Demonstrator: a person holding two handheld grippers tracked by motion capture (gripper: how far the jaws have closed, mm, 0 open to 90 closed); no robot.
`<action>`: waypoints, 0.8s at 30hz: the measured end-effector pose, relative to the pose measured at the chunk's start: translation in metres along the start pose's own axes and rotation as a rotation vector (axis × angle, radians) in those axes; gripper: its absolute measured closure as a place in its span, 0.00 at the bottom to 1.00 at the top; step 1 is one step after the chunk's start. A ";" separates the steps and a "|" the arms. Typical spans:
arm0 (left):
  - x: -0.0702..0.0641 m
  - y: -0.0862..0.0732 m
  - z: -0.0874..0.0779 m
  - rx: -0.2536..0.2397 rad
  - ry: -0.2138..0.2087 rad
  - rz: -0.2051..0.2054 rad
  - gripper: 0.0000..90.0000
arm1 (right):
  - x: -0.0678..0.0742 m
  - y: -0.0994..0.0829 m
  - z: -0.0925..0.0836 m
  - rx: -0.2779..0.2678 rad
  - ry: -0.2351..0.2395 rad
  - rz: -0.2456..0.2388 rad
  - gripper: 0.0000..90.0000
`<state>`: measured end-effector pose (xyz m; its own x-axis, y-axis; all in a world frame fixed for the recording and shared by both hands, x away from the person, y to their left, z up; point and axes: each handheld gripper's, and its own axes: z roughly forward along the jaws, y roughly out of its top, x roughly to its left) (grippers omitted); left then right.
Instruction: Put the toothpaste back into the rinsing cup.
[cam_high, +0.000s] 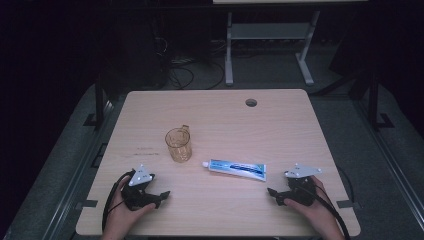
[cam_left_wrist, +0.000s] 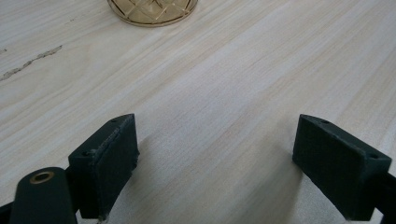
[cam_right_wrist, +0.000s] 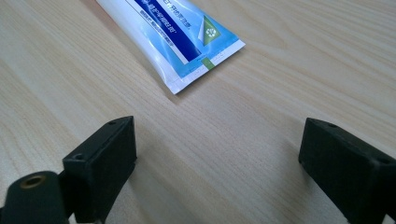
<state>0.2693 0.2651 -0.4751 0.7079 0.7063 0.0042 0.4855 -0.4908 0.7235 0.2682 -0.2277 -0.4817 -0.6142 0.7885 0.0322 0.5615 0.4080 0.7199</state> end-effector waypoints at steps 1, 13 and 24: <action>0.000 0.000 0.000 0.000 0.000 0.001 0.15 | 0.000 0.000 0.000 0.000 0.000 0.000 0.12; 0.000 0.000 0.000 -0.001 -0.001 0.001 0.15 | 0.000 0.000 0.000 -0.003 -0.003 0.000 0.15; 0.000 0.000 0.000 0.000 -0.001 0.000 0.15 | 0.000 0.001 -0.010 -0.028 0.020 0.004 0.52</action>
<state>0.2694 0.2651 -0.4751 0.7084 0.7058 0.0035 0.4853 -0.4906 0.7237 0.2634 -0.2323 -0.4739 -0.6231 0.7807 0.0487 0.5483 0.3915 0.7390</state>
